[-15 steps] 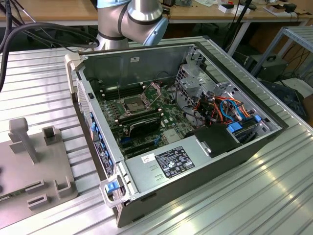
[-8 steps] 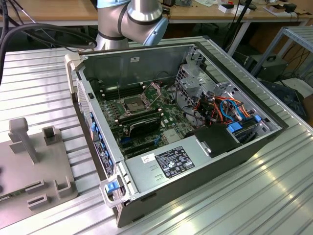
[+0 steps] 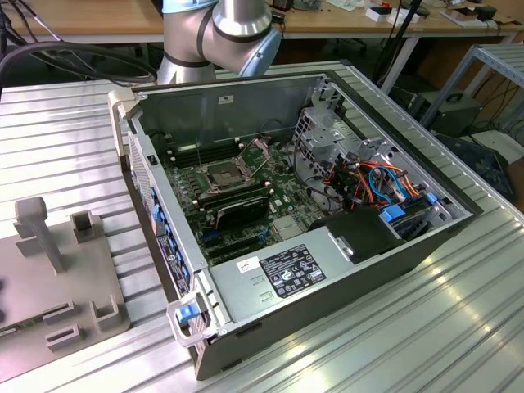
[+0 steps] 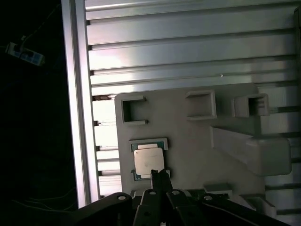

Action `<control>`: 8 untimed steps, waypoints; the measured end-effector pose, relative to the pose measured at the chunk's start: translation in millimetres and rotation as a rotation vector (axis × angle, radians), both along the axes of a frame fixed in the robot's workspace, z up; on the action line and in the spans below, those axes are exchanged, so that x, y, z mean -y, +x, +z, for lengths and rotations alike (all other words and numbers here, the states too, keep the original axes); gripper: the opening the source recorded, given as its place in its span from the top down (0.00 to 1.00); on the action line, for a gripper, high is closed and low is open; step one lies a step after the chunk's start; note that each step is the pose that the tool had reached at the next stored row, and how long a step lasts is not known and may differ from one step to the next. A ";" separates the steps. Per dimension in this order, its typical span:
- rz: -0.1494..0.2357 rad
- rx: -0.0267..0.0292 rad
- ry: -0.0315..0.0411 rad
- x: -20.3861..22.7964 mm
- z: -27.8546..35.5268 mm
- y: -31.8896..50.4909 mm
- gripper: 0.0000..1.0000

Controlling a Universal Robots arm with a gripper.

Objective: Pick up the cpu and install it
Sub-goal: 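Reach for the cpu, then pick up the cpu and move it towards the insertion slot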

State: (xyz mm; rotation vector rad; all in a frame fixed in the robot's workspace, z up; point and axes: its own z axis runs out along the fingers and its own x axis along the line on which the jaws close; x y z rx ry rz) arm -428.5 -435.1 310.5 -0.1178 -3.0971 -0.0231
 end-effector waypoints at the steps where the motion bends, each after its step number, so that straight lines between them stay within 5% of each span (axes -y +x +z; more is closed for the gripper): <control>1: 0.000 0.0001 0.0000 0.0 0.0 0.0 0.89; 8: 0.000 0.0000 0.0000 0.0 -1.2 -2.8 0.89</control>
